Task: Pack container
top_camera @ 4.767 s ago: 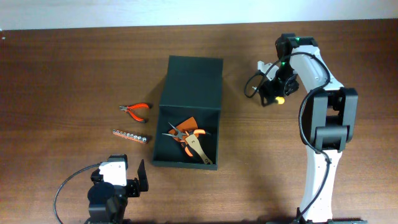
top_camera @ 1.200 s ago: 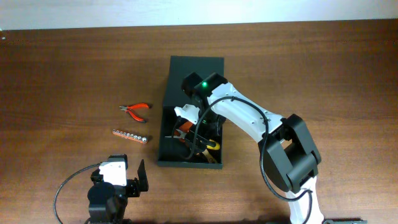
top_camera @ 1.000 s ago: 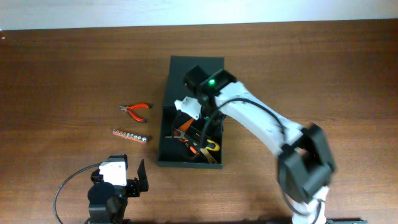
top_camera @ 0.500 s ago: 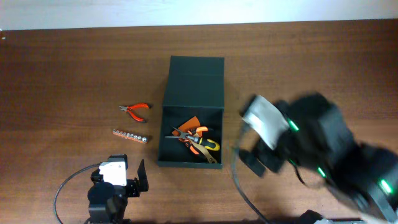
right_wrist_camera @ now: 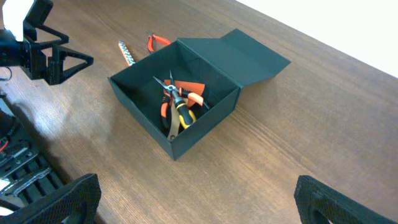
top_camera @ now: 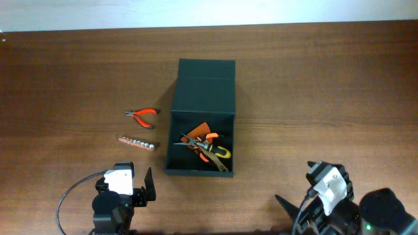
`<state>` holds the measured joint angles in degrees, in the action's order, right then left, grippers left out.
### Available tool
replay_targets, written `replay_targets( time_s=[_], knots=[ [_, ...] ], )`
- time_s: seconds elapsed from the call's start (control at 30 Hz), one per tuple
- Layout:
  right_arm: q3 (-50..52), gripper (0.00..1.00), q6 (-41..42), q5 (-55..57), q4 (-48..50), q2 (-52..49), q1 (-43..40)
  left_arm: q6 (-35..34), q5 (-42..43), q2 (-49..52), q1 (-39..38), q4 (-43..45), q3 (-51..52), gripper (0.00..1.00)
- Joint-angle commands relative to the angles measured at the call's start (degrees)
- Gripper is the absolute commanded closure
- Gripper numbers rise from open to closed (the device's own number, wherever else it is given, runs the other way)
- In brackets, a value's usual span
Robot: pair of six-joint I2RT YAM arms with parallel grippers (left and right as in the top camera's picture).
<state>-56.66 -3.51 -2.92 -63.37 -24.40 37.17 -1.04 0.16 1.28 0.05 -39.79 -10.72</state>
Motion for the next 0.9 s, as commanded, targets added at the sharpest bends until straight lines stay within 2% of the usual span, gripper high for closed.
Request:
replay_targets(
  time_s=[0.0,0.87],
  knots=[
    [1.9,0.01,2.5,-0.5,0.4,2.4,0.0,1.1,-0.4,-0.5,0.3,0.1,0.3,0.01],
    [2.0,0.01,2.5,-0.5,-0.3,2.4,0.0,1.1,-0.4,-0.5,0.1,-0.1,0.2,0.01]
  ],
)
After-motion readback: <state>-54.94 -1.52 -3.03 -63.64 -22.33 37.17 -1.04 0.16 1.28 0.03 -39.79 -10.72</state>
